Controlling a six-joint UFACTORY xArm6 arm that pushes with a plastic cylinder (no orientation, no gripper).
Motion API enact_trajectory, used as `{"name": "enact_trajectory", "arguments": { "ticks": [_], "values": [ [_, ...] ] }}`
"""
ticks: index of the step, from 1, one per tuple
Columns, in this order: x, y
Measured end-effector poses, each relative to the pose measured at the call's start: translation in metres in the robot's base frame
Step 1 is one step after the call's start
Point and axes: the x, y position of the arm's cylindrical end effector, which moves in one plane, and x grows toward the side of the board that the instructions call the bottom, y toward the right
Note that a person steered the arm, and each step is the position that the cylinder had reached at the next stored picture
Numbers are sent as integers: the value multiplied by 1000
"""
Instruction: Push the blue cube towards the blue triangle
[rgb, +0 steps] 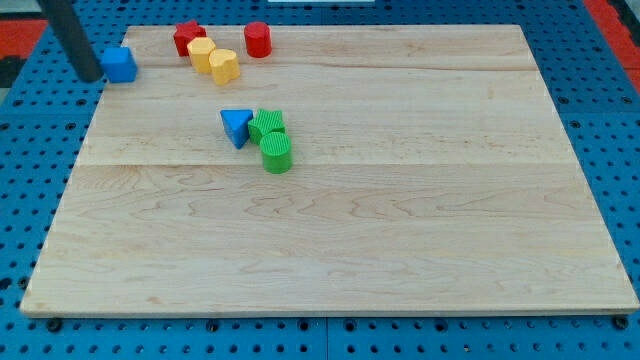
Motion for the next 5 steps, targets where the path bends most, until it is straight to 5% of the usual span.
{"name": "enact_trajectory", "arguments": {
  "ticks": [2, 5],
  "values": [
    [-18, 3],
    [48, 100]
  ]
}}
